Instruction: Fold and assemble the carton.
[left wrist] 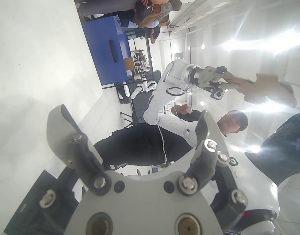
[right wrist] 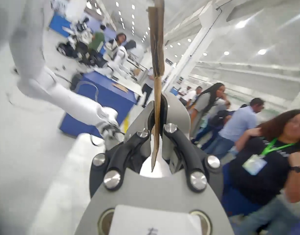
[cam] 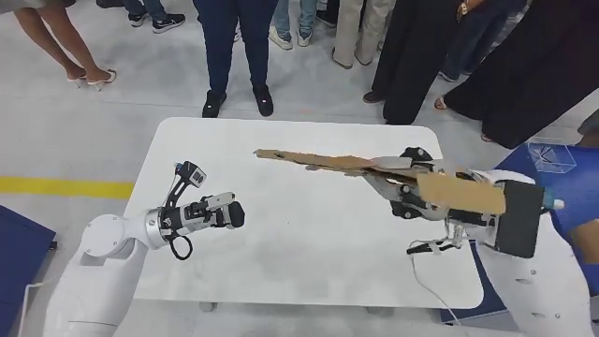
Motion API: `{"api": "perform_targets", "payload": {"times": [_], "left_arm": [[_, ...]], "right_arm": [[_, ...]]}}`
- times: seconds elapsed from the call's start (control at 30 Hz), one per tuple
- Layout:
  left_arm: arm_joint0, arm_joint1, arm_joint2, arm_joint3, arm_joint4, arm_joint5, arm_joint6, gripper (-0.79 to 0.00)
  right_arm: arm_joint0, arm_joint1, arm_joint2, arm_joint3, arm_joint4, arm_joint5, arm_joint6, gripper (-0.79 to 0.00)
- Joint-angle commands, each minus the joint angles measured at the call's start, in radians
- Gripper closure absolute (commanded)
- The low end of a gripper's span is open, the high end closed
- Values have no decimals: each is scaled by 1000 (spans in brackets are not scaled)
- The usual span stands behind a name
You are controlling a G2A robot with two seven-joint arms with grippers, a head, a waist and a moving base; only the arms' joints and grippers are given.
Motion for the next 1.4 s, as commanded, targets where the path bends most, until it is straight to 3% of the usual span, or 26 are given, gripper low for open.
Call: {"api": "perform_targets", "payload": {"times": [0.0, 0.07, 0.2, 0.37, 0.6, 0.7, 0.9, 1.07, 1.3, 1.37], "left_arm": [[0, 0, 0, 0, 0, 0, 0, -785], [0, 0, 0, 0, 0, 0, 0, -785], [0, 0, 0, 0, 0, 0, 0, -785], [0, 0, 0, 0, 0, 0, 0, -785], [0, 0, 0, 0, 0, 0, 0, -785], [3, 6, -48, -29, 33, -78, 81, -785], [-5, 23, -131, -105, 24, -147, 70, -785], [5, 27, -103, -204, 43, -184, 21, -785], [2, 22, -2, -281, 129, -177, 60, -782], [-5, 20, 30, -297, 134, -169, 65, -653]], "right_arm": [[-4, 13, -49, -44, 447, 81, 263, 0], [-12, 28, -78, -92, 706, 173, 460, 0], [-52, 51, -80, -133, 1112, 345, 737, 0], [-153, 66, -50, -126, 1327, 453, 909, 0], [-266, 76, 17, -85, 1323, 449, 993, 0], [-298, 79, 37, -50, 1305, 442, 1020, 0], [-333, 78, 38, 16, 1273, 415, 1062, 0], [-344, 73, 15, 34, 1256, 421, 1063, 0], [-340, 66, -11, 42, 1239, 419, 1065, 0], [-335, 64, -17, 41, 1232, 416, 1064, 0]]}}
